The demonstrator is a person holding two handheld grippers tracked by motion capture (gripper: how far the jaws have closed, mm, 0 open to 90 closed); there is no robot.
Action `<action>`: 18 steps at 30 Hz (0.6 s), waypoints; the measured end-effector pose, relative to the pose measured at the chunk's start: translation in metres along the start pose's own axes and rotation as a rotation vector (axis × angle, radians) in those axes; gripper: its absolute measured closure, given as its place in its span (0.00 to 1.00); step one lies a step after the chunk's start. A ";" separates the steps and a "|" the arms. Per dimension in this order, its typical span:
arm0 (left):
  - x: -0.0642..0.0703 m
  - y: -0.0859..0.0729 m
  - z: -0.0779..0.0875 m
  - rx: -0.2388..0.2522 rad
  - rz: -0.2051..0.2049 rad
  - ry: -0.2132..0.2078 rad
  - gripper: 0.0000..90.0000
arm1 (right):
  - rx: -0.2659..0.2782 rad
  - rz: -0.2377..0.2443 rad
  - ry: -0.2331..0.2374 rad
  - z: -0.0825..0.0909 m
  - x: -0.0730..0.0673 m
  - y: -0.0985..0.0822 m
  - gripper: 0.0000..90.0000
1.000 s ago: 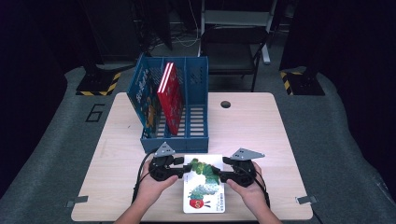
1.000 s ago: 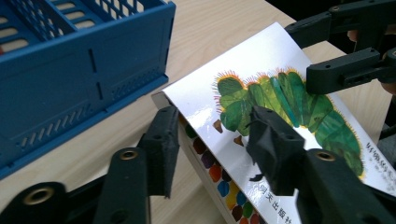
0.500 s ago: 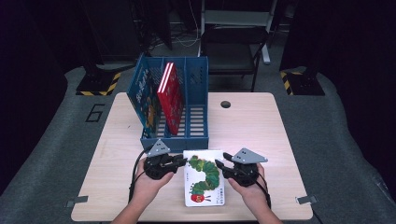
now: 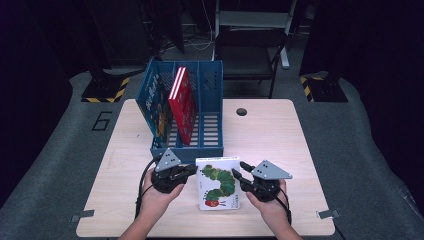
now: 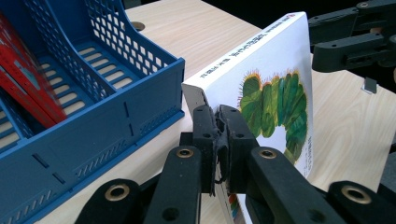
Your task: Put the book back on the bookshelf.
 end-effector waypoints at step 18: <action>0.009 0.003 0.011 0.013 -0.049 0.003 0.97 | 0.035 -0.009 0.031 0.010 -0.006 0.007 0.68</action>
Point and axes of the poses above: each handheld gripper's, and its own axes: z roughly backward along the jaws, y roughly out of its top, x roughly to its right, the point moved 5 cm from there along -z, roughly forward along the jaws, and after that the axes turned 7 degrees about x, right-handed, at the moved point
